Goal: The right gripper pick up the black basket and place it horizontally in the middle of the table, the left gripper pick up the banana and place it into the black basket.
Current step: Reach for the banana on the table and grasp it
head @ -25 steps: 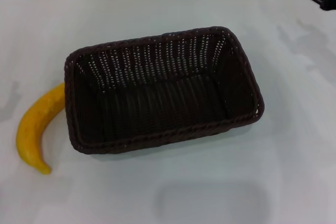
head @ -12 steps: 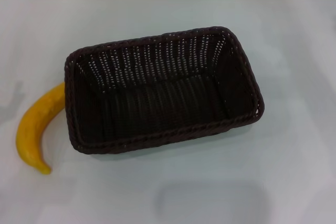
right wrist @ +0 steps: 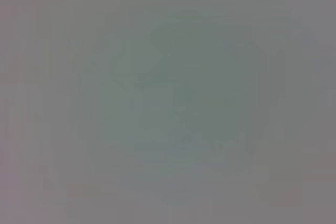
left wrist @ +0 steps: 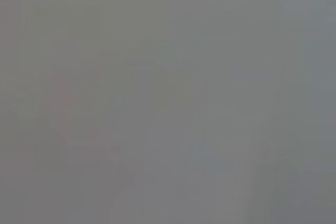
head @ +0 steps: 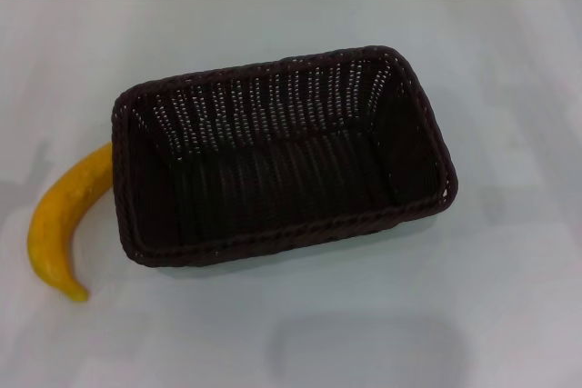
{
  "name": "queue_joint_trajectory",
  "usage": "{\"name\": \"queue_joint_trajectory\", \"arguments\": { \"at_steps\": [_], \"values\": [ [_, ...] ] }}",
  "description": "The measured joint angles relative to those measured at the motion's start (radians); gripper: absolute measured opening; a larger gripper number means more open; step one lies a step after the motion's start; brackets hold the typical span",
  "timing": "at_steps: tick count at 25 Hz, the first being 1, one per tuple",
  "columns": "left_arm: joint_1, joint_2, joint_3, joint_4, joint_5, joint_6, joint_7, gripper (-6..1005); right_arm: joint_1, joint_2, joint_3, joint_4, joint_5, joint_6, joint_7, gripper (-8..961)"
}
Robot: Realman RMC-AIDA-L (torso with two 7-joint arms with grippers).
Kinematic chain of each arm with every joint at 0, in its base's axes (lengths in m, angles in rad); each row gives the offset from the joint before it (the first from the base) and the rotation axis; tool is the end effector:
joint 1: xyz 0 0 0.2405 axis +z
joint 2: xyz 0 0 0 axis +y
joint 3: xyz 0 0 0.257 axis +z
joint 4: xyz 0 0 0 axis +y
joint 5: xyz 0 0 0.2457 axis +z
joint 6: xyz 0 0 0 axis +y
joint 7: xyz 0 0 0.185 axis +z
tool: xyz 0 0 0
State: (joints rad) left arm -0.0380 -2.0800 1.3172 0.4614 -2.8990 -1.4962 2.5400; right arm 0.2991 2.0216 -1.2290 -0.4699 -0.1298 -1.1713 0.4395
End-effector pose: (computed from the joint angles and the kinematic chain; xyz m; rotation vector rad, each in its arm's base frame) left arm -0.3596 0.2921 0.0638 -1.4249 -0.4392 -1.1003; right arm 0.3474 0.4052 0.1086 -1.3459 0.3912 0.9159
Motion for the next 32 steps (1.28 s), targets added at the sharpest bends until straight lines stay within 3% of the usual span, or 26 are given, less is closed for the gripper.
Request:
{"name": "queue_joint_trajectory", "arguments": {
  "at_steps": [5, 10, 21, 24, 27, 32],
  "values": [
    [-0.001, 0.001, 0.001, 0.016, 0.016, 0.029, -0.011, 862, -0.001, -0.002, -0.034, 0.019, -0.001, -0.013, 0.001, 560],
    [0.016, 0.003, 0.0, 0.104, 0.1, 0.151, -0.087, 861, -0.003, -0.003, -0.068, 0.026, -0.001, -0.015, 0.004, 560],
    [0.158, 0.0, 0.0, 0.57, 0.442, 0.567, -0.352, 861, 0.002, -0.006, -0.115, 0.027, -0.002, -0.004, 0.017, 560],
    [0.177, 0.002, 0.0, 0.696, 0.613, 0.665, -0.524, 861, 0.003, -0.008, -0.127, 0.025, -0.003, -0.003, 0.032, 560],
    [0.187, 0.002, 0.0, 0.815, 0.882, 0.759, -0.775, 862, 0.002, -0.009, -0.14, 0.019, -0.003, -0.002, 0.04, 559],
    [0.189, 0.003, -0.005, 0.974, 1.329, 0.779, -1.242, 862, 0.006, -0.011, -0.145, 0.016, -0.004, -0.002, 0.049, 559]
  ]
}}
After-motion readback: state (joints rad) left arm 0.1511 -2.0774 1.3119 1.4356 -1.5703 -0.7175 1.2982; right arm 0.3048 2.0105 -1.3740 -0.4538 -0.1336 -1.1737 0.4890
